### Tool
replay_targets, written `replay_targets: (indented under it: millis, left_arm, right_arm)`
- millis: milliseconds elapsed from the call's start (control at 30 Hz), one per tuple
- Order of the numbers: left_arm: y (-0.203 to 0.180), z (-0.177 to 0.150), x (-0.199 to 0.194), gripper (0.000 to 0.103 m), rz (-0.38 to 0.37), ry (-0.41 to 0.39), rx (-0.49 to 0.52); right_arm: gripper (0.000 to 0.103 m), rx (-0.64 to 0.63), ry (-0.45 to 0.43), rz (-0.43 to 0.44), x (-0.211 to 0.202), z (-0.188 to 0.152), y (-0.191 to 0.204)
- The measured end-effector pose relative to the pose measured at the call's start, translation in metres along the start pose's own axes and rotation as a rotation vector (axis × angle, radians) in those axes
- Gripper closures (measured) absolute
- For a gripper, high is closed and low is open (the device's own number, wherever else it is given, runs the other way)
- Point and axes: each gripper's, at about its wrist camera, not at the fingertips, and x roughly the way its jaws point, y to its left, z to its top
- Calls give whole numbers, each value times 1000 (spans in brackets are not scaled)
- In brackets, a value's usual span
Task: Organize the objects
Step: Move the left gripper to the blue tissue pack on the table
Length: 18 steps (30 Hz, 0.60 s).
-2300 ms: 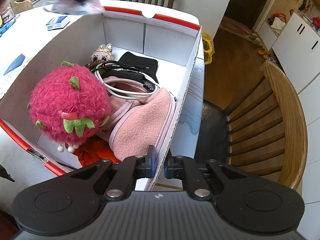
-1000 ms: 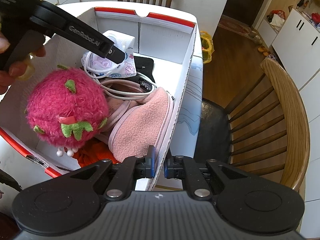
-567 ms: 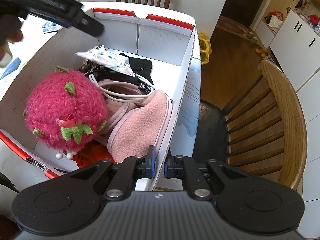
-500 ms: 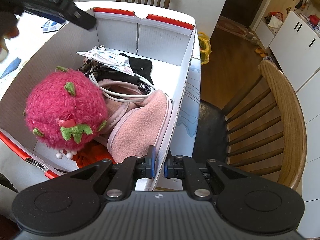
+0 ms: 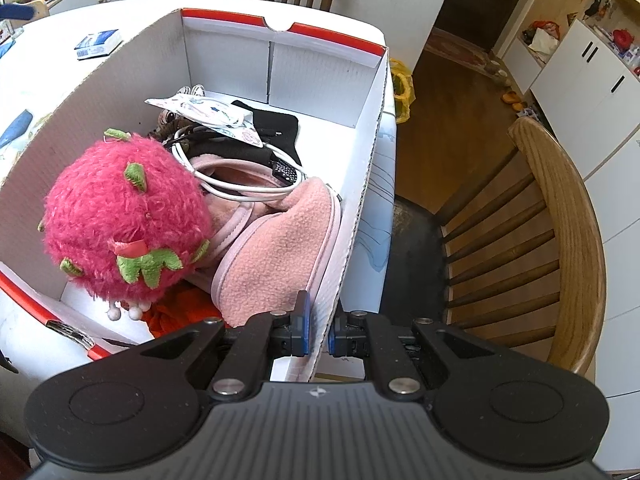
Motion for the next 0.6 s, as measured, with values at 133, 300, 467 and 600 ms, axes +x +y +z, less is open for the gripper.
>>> replay_targets:
  millis: [133, 300, 467, 600]
  left_arm:
    - [24, 2, 25, 1, 76, -18, -30]
    - [32, -7, 66, 1, 127, -3, -23]
    - [30, -16, 95, 1, 126, 12, -3]
    - [24, -19, 119, 1, 130, 30, 33]
  right_arm:
    - [95, 5, 12, -12, 2, 3, 2]
    - [95, 25, 31, -13, 5, 5, 1]
    - [95, 37, 55, -14, 8, 9, 0]
    - [95, 63, 76, -14, 12, 13, -2]
